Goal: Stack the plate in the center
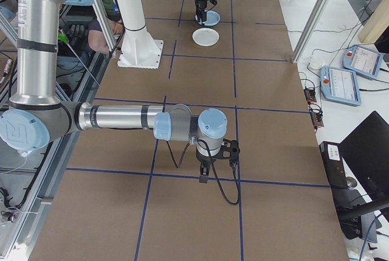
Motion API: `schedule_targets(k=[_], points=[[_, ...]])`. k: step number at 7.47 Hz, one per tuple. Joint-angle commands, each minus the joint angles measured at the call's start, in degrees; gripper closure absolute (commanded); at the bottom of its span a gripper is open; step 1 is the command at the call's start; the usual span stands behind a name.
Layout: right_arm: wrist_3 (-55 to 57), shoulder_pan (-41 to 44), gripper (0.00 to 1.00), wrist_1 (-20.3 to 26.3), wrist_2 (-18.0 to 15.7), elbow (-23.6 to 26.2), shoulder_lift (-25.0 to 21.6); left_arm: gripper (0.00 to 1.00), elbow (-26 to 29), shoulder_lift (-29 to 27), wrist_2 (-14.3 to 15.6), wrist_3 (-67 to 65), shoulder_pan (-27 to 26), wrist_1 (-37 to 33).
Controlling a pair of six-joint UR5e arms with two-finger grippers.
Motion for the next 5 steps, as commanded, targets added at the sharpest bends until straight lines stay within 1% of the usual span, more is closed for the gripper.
schedule_targets(k=[1, 2, 3, 4, 5], points=[[0.0, 0.0, 0.00, 0.0, 0.0, 0.0, 0.0, 0.11, 1.6, -0.7, 0.8, -1.7, 2.5, -0.1], [0.0, 0.0, 0.00, 0.0, 0.0, 0.0, 0.0, 0.21, 2.0, -1.0, 0.8, -1.5, 2.5, -0.2], [0.0, 0.0, 0.00, 0.0, 0.0, 0.0, 0.0, 0.43, 2.0, -1.3, 0.6, -1.4, 2.5, -0.2], [0.0, 0.0, 0.00, 0.0, 0.0, 0.0, 0.0, 0.53, 2.1, -1.3, 0.4, -1.4, 2.5, -0.2], [0.0, 0.0, 0.00, 0.0, 0.0, 0.0, 0.0, 0.59, 2.4, -1.5, 0.3, -1.4, 2.5, -0.2]])
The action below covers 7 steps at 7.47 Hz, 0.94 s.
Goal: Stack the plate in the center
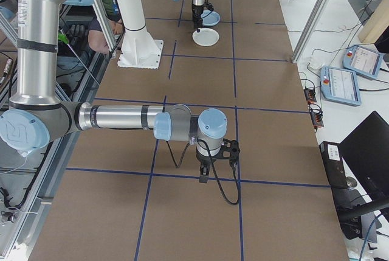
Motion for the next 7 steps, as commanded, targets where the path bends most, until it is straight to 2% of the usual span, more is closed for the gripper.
schedule_targets(k=[1, 3, 7], points=[[0.0, 0.1, 0.00, 0.0, 0.0, 0.0, 0.0, 0.63, 0.4, -0.3, -0.2, 0.1, 0.0, -0.1], [0.0, 0.0, 0.00, 0.0, 0.0, 0.0, 0.0, 0.71, 0.8, -0.4, -0.2, 0.1, 0.0, -0.7], [0.0, 0.0, 0.00, 0.0, 0.0, 0.0, 0.0, 0.73, 1.3, -0.3, -0.2, 0.1, 0.0, -1.6]])
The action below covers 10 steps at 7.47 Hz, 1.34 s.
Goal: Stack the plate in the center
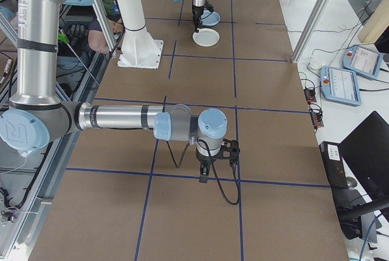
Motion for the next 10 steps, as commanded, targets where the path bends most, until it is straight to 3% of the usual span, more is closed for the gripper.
schedule_targets(k=[1, 2, 4, 6, 8, 10], points=[[0.0, 0.0, 0.00, 0.0, 0.0, 0.0, 0.0, 0.89, 0.0, 0.0, 0.0, 0.0, 0.0, -0.4], [0.0, 0.0, 0.00, 0.0, 0.0, 0.0, 0.0, 1.00, -0.2, 0.1, -0.1, 0.1, -0.1, -0.4], [0.0, 0.0, 0.00, 0.0, 0.0, 0.0, 0.0, 1.00, -1.3, 0.7, -2.7, 1.6, -0.9, -0.8], [0.0, 0.0, 0.00, 0.0, 0.0, 0.0, 0.0, 1.00, -1.9, 3.1, -8.7, 5.7, -5.5, -6.5], [0.0, 0.0, 0.00, 0.0, 0.0, 0.0, 0.0, 1.00, -1.7, 9.0, -15.4, 14.4, -12.4, -13.6], [0.0, 0.0, 0.00, 0.0, 0.0, 0.0, 0.0, 1.00, -1.0, 13.7, -18.9, 25.0, -19.0, -13.9]])
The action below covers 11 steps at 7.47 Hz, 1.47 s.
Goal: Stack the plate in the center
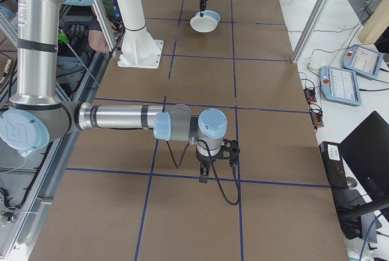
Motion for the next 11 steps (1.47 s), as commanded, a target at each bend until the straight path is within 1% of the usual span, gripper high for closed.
schedule_targets(k=[1, 2, 3, 4, 6, 8, 9, 10, 11], points=[[0.0, 0.0, 0.00, 0.0, 0.0, 0.0, 0.0, 1.00, 1.7, 3.7, -3.1, 10.6, -6.5, -0.7], [0.0, 0.0, 0.00, 0.0, 0.0, 0.0, 0.0, 1.00, 4.5, 3.6, -3.5, 15.3, -8.4, -0.7], [0.0, 0.0, 0.00, 0.0, 0.0, 0.0, 0.0, 1.00, 7.4, 3.5, -4.6, 20.1, -10.4, -0.7], [0.0, 0.0, 0.00, 0.0, 0.0, 0.0, 0.0, 1.00, 9.4, 3.5, -6.5, 23.7, -11.9, -0.7], [0.0, 0.0, 0.00, 0.0, 0.0, 0.0, 0.0, 1.00, 11.1, 3.4, -7.0, 24.8, -12.2, -0.7], [0.0, 0.0, 0.00, 0.0, 0.0, 0.0, 0.0, 1.00, 11.5, 2.8, -7.0, 24.7, -11.9, -0.6], [0.0, 0.0, 0.00, 0.0, 0.0, 0.0, 0.0, 1.00, 11.5, 2.7, -7.5, 24.6, -11.8, -0.6], [0.0, 0.0, 0.00, 0.0, 0.0, 0.0, 0.0, 1.00, 11.7, 2.6, -8.8, 24.5, -11.8, -0.7], [0.0, 0.0, 0.00, 0.0, 0.0, 0.0, 0.0, 1.00, 11.8, 2.6, -8.8, 24.4, -11.7, -0.7]])
